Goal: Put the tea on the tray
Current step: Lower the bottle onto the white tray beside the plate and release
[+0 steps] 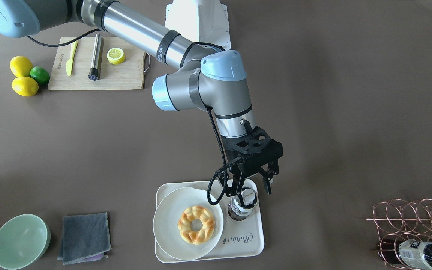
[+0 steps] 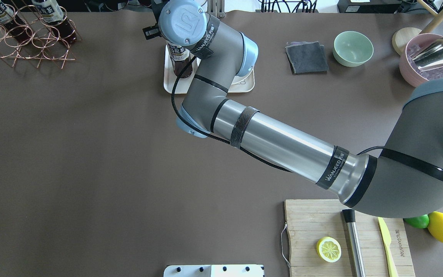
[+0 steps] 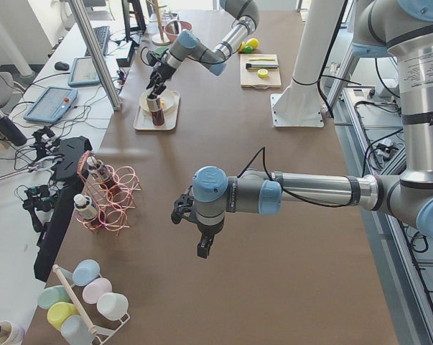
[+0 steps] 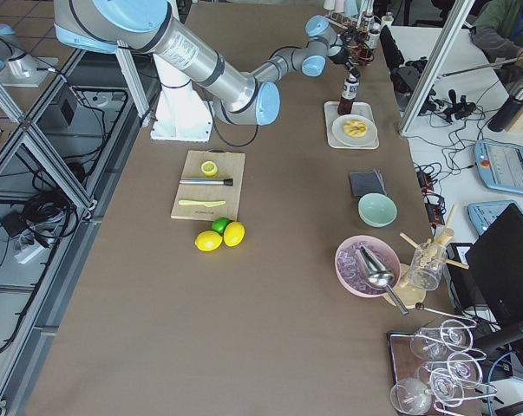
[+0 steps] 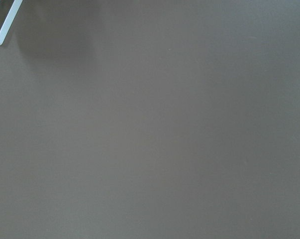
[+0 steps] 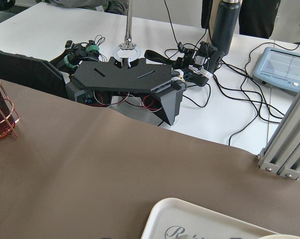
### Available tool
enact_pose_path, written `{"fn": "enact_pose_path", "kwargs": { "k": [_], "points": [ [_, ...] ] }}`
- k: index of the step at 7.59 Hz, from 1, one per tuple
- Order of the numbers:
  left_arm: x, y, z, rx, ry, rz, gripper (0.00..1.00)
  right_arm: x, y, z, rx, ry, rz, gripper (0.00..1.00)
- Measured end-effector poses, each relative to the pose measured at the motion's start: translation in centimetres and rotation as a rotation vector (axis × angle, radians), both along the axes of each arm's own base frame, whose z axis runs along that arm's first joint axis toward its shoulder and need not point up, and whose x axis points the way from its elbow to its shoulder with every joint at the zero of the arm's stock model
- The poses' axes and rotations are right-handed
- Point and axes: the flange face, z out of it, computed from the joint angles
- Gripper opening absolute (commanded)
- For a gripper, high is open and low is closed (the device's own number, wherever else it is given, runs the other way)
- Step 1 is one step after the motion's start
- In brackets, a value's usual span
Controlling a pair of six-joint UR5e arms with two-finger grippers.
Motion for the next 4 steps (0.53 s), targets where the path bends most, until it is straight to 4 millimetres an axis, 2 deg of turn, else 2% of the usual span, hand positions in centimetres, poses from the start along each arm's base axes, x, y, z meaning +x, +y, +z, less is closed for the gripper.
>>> {"fn": "enact_pose_path", "kwargs": {
  "k": [2,3,4],
  "points": [
    [0.0,0.0,-0.2,0.003,0.000,0.000,0.98,0.9,-0.1,-0.8,-0.003,-0.026,-0.004,1.00],
    [0.0,0.0,-0.2,0.003,0.000,0.000,0.98,2.4,-0.6,-1.6,-0.006,-0.047,-0.024,1.00],
    [0.0,0.0,-0.2,0.002,0.001,0.000,0.98,4.9,-1.6,-2.0,-0.029,-0.060,-0.065,1.00]
  ]
}}
